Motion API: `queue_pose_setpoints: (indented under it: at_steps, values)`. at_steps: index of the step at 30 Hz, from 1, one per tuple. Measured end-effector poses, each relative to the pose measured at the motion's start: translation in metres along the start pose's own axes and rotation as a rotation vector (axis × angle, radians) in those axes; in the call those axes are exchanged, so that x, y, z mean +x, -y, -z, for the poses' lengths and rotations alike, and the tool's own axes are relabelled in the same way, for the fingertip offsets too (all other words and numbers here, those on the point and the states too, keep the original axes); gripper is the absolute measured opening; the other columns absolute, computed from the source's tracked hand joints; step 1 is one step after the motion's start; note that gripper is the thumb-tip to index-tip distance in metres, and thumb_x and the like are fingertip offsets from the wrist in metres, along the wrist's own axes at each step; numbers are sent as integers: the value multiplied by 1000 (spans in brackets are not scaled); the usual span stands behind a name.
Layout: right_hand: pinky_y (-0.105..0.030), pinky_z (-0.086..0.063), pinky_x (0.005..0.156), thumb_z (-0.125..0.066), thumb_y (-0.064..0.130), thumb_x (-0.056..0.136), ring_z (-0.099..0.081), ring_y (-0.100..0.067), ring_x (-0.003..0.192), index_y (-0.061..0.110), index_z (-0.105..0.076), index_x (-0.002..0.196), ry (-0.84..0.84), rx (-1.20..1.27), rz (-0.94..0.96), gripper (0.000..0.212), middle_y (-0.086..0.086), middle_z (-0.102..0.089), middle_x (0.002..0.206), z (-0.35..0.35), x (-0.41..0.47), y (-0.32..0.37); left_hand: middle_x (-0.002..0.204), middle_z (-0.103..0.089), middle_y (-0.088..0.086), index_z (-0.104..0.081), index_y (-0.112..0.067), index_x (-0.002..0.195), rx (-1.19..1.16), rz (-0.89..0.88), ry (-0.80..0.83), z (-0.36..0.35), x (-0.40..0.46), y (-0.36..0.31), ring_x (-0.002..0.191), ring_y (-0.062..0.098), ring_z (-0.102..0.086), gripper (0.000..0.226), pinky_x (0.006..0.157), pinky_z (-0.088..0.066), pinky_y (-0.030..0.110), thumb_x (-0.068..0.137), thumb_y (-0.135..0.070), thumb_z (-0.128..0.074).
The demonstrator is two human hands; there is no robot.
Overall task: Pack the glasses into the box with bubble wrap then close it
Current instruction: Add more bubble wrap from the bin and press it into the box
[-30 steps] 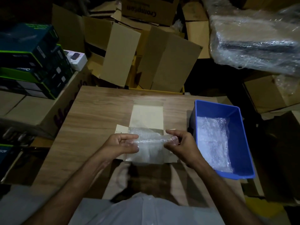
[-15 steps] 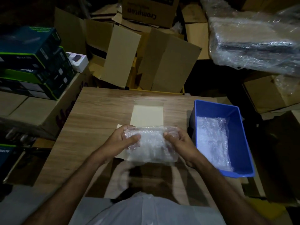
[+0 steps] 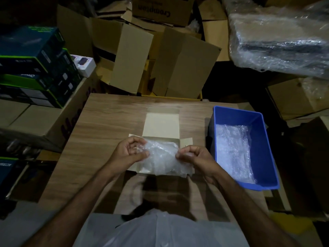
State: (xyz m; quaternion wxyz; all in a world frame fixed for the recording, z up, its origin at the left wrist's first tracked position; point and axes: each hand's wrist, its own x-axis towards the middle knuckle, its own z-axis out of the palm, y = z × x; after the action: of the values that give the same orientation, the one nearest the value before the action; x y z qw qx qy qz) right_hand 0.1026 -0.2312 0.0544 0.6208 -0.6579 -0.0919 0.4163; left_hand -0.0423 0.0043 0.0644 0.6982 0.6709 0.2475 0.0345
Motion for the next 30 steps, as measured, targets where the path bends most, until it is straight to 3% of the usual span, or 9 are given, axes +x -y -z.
queue_pose_setpoints:
  at_steps: [5,8,13,17,19,22,26,28,30]
  values:
    - [-49,-60,90,-90,18,63,-72,-31,105,16,-70,116,-30,17,32,58,-12,-74,115,-3,2,3,97,-68,14,-56,-20,132,64,-20,52,3,4,-1,95,24,-68,59,87,-57,34,83,7,-75]
    - [-47,-61,89,-83,14,73,-71,-35,105,8,-70,115,24,12,28,45,-14,-74,113,-3,0,7,117,-65,13,-58,-27,135,19,71,167,8,3,0,108,29,-68,60,89,-59,33,87,4,-72]
    - [-46,-62,84,-76,12,87,-73,-33,102,15,-70,120,3,37,-7,33,-15,-72,119,-3,3,10,128,-69,9,-65,-20,128,-33,165,194,7,5,4,106,30,-72,45,90,-59,47,87,-34,-76]
    - [-45,-60,89,-84,12,77,-69,-28,115,21,-61,134,89,135,-28,62,-8,-68,131,-1,3,10,112,-65,12,-57,2,126,-137,179,85,0,9,-1,82,13,-74,41,71,-60,23,96,-27,-61]
    - [-48,-58,94,-86,9,73,-67,-28,119,20,-60,135,107,137,-16,68,-9,-67,132,0,2,10,107,-65,5,-57,3,124,-115,178,83,-1,10,0,84,4,-72,47,69,-55,15,94,-33,-61]
    - [-39,-61,90,-80,7,81,-70,-28,114,16,-62,131,54,164,-23,54,-11,-71,125,-2,2,10,119,-70,-2,-66,-9,119,-43,211,80,4,11,4,115,14,-63,48,84,-49,32,89,-46,-66]
    - [-32,-61,86,-76,7,88,-71,-29,112,12,-62,130,65,111,-9,45,-12,-72,123,0,7,6,148,-54,-8,-62,-30,135,-77,231,120,5,9,6,140,16,-45,70,114,-34,54,81,-75,-61]
    - [-34,-60,84,-77,8,88,-71,-29,110,11,-62,130,66,70,13,45,-12,-73,121,1,9,5,140,-62,-5,-64,-29,131,-39,244,108,-1,9,3,130,18,-56,70,105,-45,48,78,-74,-66]
    - [-38,-59,89,-78,10,87,-71,-30,109,8,-62,129,60,52,22,45,-15,-72,120,2,11,4,128,-70,0,-62,-24,130,8,232,94,-4,14,6,113,21,-70,63,90,-52,40,77,-52,-81]
